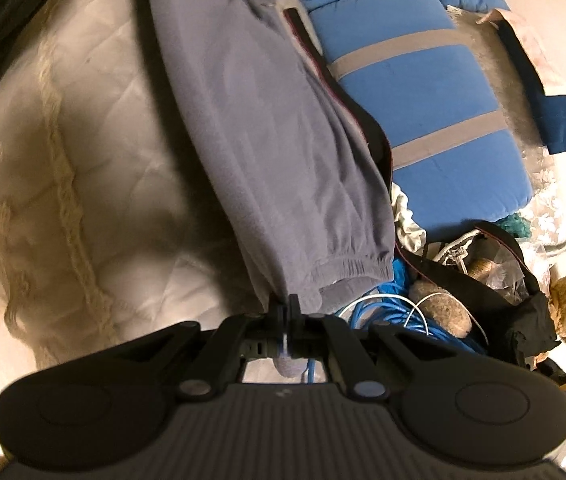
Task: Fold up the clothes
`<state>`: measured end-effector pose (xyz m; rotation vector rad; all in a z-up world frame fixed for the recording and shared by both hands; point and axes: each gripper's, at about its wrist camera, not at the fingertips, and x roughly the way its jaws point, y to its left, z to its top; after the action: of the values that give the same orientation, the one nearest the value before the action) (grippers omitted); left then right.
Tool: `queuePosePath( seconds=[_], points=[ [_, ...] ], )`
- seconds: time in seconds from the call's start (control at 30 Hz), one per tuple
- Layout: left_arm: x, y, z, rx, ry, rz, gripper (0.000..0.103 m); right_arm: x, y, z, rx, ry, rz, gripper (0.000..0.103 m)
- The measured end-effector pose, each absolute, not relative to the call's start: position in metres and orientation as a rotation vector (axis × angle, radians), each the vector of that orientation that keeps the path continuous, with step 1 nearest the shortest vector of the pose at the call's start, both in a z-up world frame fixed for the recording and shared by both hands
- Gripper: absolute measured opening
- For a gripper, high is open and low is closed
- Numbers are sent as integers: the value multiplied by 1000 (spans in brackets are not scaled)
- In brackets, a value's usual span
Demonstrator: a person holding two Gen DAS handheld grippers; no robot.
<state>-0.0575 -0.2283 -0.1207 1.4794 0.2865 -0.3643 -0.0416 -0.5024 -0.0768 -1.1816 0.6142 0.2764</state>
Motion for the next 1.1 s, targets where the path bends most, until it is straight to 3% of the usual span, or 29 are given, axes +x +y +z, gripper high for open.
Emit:
queuePosePath(
  seconds=[0.57,0.6,0.73,0.77,0.83,0.9,1.1],
  points=[
    [-62,-226,-128,1362,433,-514,2,-67,-507,-121,-1411,667,320,3],
    [-62,-225,-130,1354,433,-517,3,-66,-506,-120,-1388,679,314,25],
    [-59,-213,-134,1313,422,-504,7,-60,-509,-99,-1175,758,309,54],
    [-59,-209,-134,1300,409,-498,9,-56,-512,-90,-1089,771,296,55],
    [-60,-199,-133,1270,383,-484,31,-43,-520,-69,-890,776,248,59],
    [-61,-190,-129,1237,367,-479,43,-28,-529,-49,-685,773,193,61],
    [-57,-179,-118,1177,399,-493,45,32,-561,-28,-172,765,50,62]
  ],
)
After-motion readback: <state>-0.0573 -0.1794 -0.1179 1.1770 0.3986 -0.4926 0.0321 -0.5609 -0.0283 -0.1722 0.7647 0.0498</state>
